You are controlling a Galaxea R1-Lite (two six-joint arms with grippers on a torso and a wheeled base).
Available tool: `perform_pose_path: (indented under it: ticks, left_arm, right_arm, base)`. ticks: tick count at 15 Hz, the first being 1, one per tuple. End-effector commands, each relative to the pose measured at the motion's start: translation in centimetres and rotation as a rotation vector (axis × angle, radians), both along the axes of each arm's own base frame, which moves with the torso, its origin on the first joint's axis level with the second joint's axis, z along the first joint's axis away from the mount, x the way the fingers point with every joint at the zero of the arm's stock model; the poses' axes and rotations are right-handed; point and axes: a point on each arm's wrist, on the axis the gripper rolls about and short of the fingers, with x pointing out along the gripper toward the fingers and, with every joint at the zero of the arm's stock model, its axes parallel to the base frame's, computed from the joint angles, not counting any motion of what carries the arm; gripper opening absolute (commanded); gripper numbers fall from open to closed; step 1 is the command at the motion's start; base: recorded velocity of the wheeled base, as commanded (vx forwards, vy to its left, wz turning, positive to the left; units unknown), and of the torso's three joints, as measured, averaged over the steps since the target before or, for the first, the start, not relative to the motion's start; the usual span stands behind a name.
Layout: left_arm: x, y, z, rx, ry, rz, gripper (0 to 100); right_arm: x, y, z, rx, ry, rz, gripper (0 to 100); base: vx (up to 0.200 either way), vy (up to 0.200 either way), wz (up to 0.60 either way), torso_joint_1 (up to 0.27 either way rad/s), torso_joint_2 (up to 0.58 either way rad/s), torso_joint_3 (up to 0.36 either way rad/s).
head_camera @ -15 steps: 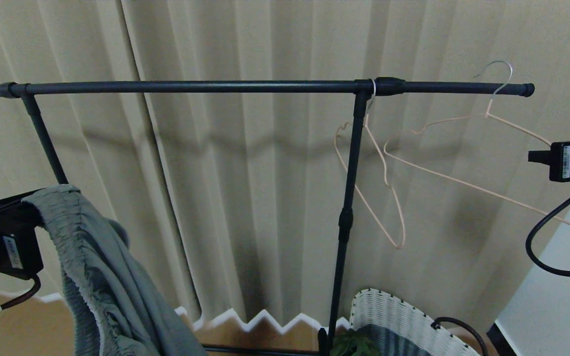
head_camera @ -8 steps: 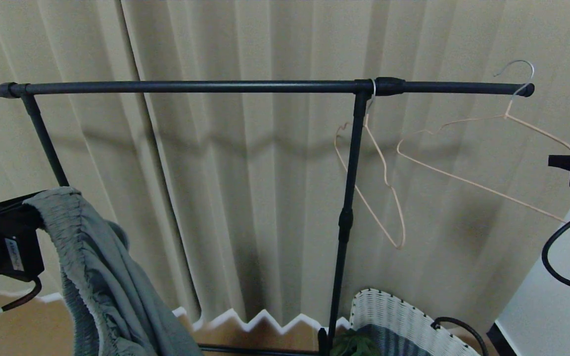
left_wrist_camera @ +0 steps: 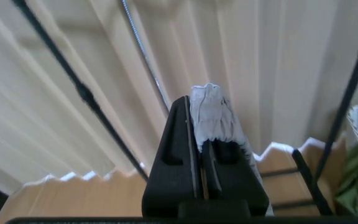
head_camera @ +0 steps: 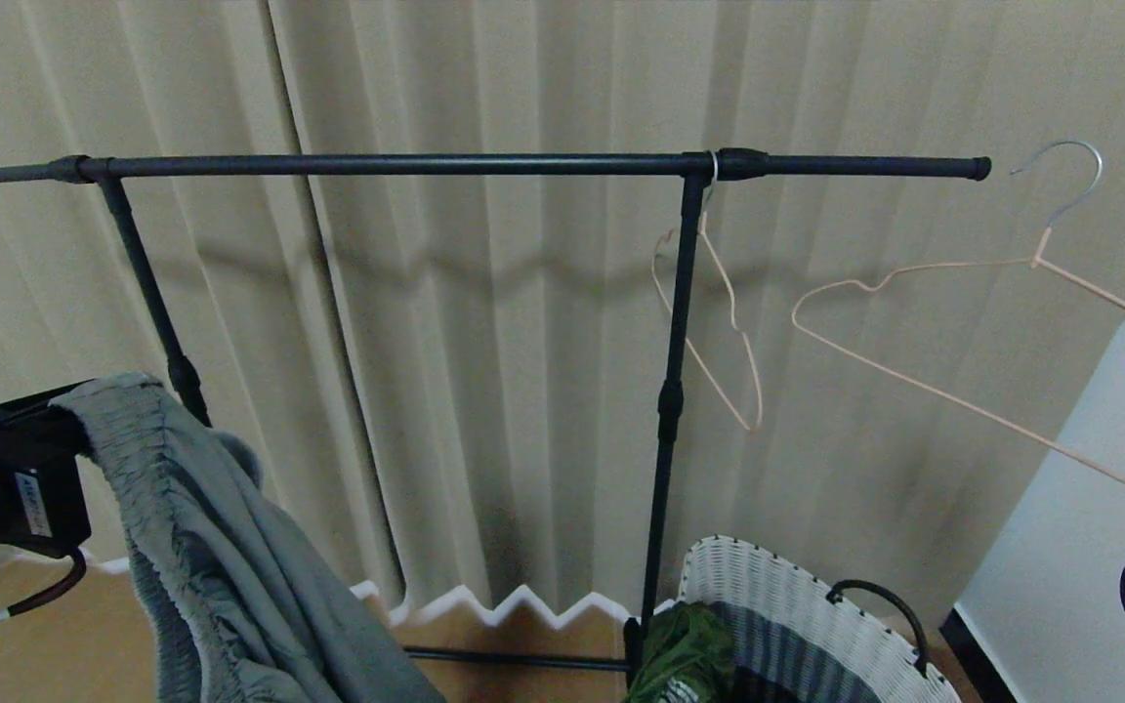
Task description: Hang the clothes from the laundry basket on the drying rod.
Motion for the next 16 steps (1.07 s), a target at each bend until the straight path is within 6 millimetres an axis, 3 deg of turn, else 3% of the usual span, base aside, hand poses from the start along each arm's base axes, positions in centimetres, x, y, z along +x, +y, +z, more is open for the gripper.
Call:
perform_pose_path:
  ticks: [1,9,16]
  left_arm:
    - [0.0,0.0,0.0,0.002,0.001,0.000,0]
    - [0.5,0.0,-0.4,-0.004,0.024,0.012,0]
    - [1.3,0.0,-0.5,0.002,0.043,0.031,0]
  right_arm:
    - [-2.0,0.3,0.0,-0.003,-0.029,0.004,0]
    - [-3.4,0.9,0.6,0.114,-0.118,0.118,0]
    - [-4.1,1.3,1.1,0.184,-0.147,0.193,0]
  base:
    - [-0.200,0.000,0.00,0.012,0.00,0.002]
    - [0.000,0.000,0.00,0.000,0.00,0.000]
    - [0.000,0.200,0.00,0.002,0.00,0.004]
